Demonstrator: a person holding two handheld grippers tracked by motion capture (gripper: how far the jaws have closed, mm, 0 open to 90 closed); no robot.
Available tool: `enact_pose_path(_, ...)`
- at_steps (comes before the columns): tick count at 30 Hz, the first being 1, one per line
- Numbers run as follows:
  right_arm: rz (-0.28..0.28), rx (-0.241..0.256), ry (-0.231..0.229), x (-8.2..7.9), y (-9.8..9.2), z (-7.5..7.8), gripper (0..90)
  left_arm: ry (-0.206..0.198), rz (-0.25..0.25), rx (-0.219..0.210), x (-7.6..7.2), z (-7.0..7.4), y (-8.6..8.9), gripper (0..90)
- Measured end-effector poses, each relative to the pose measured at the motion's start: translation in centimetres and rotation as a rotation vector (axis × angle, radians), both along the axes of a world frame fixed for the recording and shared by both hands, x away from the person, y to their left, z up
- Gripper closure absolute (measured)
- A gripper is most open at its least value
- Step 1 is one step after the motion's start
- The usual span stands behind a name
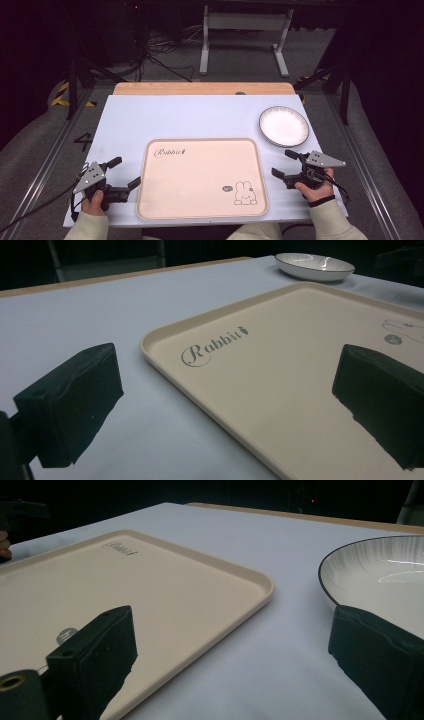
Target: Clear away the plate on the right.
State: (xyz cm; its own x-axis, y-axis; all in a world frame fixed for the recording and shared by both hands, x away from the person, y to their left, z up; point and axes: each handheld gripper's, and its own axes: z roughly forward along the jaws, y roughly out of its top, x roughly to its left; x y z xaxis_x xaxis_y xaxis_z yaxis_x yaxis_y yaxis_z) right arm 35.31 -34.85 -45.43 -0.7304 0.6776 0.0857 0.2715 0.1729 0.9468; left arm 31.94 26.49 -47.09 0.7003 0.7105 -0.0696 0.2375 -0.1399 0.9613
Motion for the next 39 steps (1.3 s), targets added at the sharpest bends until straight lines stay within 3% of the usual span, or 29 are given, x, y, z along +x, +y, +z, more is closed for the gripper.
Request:
enact_pose_path(21, -0.001, -0.004, -0.025, -0.2, 0.0, 0.2, 9.9, 0.007, -0.006, 0.007, 0.1, 0.0, -0.1, 0.3)
enact_pose_path(30, -0.019, -0.011, -0.03, 0.3, -0.3, 1.3, 11.4, 0.007, -0.004, 0.008, 0.1, 0.0, -0.1, 0.3)
enact_pose_path(39, -0.023, -0.03, -0.005, 1.2, 0.1, 2.5, 12.0, 0.006, -0.003, 0.008, 0.1, 0.0, -0.1, 0.3)
